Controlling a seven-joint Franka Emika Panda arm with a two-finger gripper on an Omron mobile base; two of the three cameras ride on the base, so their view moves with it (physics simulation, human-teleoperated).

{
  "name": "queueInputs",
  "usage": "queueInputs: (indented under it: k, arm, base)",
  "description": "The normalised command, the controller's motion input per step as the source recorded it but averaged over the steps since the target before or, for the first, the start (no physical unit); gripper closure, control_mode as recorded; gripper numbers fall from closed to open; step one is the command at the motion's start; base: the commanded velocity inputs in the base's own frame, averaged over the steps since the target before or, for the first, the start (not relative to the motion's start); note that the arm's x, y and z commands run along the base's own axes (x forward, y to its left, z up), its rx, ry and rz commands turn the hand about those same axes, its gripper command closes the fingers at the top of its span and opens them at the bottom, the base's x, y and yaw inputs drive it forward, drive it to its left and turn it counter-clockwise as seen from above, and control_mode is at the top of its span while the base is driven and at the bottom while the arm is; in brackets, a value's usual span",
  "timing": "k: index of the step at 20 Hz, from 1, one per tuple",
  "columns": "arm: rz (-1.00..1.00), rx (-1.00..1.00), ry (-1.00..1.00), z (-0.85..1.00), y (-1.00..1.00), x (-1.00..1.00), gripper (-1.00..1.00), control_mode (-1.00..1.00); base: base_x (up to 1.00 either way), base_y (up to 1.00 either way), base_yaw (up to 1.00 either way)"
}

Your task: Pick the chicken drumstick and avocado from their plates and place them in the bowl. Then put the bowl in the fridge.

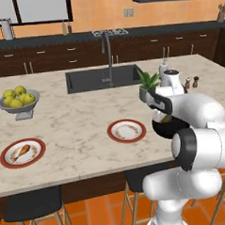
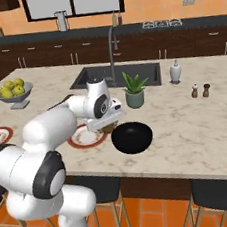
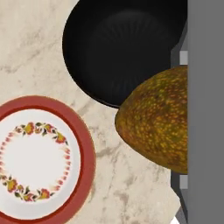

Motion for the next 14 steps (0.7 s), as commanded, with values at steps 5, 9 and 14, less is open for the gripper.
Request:
queueInputs:
  k: [5, 9, 14]
  arm:
    - [-0.06, -0.05, 0.19, -0.16, -0.82, 0.56, 1.00, -1.00]
    - [0.00, 0.00, 0.12, -0.35, -0.35, 0.70, 1.00, -1.00]
    - [0.00, 0.00, 0.14, -0.70, -0.04, 0.07, 1.00, -1.00]
  base:
    - [0.00, 0.00, 0.00]
    - [0.00, 0.00, 0.00]
    - [0.00, 0.00, 0.00]
